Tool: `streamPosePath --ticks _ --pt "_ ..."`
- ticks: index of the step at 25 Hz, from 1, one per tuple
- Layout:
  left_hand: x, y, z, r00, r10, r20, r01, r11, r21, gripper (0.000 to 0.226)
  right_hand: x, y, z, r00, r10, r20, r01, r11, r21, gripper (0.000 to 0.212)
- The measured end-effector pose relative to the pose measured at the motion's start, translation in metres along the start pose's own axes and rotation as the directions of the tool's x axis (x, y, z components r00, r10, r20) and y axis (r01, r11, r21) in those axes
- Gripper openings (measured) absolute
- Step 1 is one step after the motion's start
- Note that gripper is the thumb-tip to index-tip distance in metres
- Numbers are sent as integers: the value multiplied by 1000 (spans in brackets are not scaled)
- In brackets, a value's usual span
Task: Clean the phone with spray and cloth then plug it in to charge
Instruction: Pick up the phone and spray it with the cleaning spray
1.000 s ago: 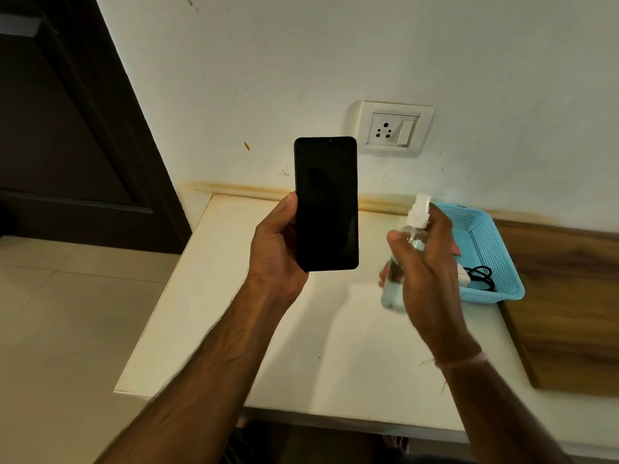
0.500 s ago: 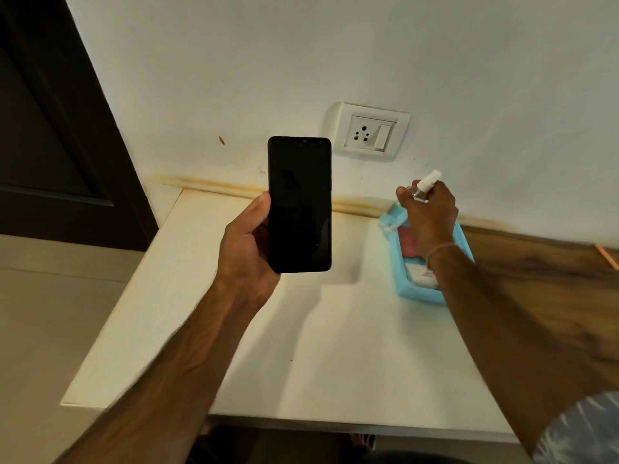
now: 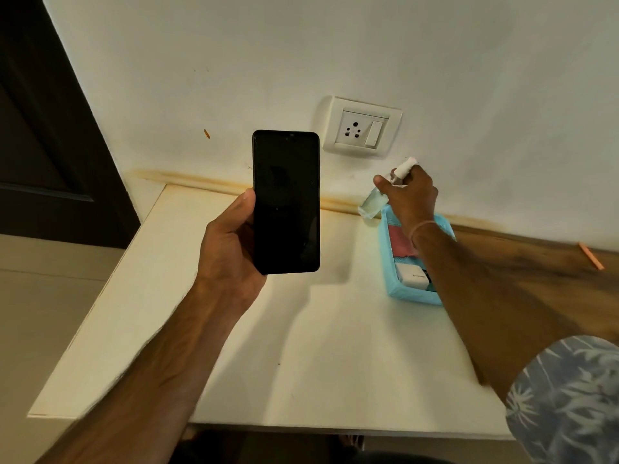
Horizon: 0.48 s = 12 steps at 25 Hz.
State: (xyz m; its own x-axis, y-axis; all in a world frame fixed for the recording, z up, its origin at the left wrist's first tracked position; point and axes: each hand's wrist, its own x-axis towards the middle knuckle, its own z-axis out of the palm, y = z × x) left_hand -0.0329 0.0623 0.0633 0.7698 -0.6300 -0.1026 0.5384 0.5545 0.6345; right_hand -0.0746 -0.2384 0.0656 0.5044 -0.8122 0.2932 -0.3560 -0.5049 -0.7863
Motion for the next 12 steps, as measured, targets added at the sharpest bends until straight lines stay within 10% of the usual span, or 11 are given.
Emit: streamPosePath --ticks 12 --pt "-1 0 0 1000 -22 -14 22 1000 9 37 38 44 -50 972 11 -233 -26 998 -60 36"
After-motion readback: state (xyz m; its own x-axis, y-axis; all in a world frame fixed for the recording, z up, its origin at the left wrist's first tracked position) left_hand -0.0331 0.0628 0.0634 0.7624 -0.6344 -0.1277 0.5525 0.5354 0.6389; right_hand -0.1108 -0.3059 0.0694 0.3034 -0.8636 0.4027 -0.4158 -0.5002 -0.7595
